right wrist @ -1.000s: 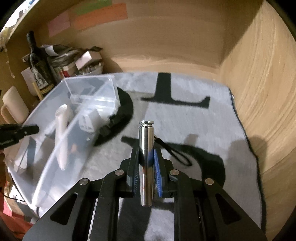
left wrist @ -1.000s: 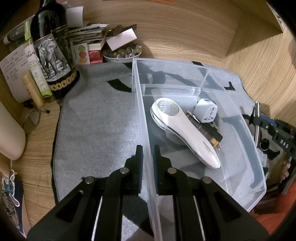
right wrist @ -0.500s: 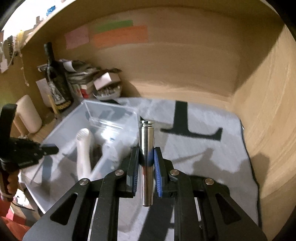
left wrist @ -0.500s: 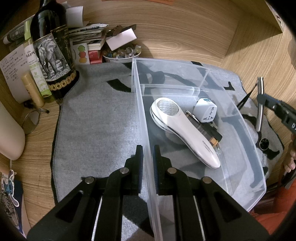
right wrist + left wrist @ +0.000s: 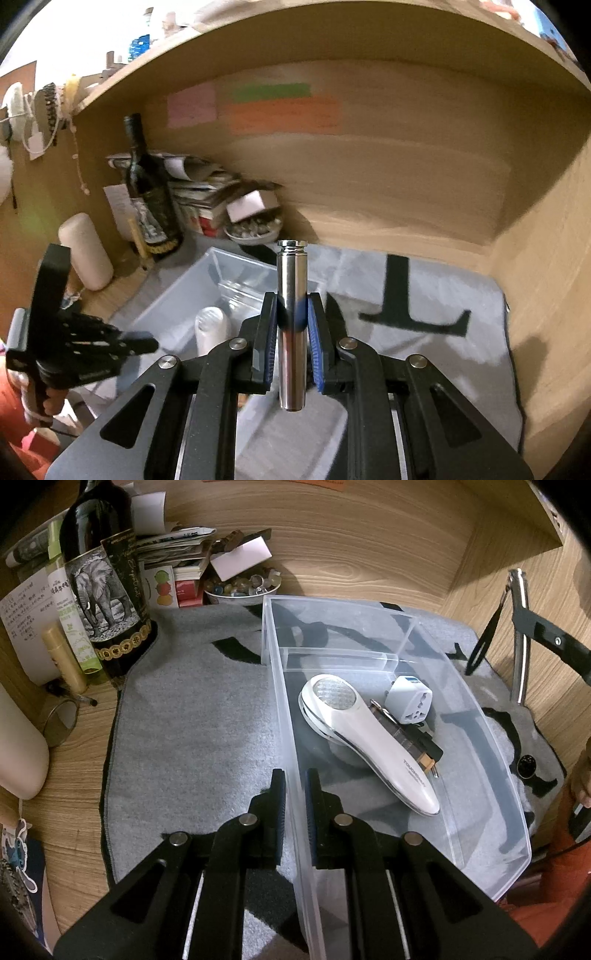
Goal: Organize rigid objects
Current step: 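Carry the silver cylinder into the box and open the right gripper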
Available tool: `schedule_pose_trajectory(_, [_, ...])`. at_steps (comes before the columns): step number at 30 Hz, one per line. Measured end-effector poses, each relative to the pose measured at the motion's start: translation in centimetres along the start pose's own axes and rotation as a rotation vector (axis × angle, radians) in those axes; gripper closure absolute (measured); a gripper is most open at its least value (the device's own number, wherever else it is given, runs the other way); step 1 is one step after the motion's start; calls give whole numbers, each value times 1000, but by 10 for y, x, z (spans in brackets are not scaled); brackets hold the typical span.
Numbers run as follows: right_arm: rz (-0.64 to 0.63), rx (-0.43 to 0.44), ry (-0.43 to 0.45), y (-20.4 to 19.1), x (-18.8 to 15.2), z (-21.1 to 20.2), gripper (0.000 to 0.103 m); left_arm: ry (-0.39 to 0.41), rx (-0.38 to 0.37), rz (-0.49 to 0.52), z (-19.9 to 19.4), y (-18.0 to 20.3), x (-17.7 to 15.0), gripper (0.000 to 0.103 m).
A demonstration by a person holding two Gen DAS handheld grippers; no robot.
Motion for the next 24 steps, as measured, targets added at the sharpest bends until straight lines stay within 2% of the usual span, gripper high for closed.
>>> schedule_pose_trajectory(9, [-61,44,-38,-24,3,22,89,0,-1,0,0,0,0,92])
schedule_pose_trajectory(24, [-106,65,-198,-38,-18,70,89,0,-4,0,1,0,2,92])
Point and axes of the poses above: each gripper's, at about its wrist camera, not at the fingertips, and z roughly the way its jaws point, y to its right, x to its top, the point moved 4 cm from there along z, roughly the way its jaws point, and after that the axes turned 7 degrees about -y, right-handed, at the moved point
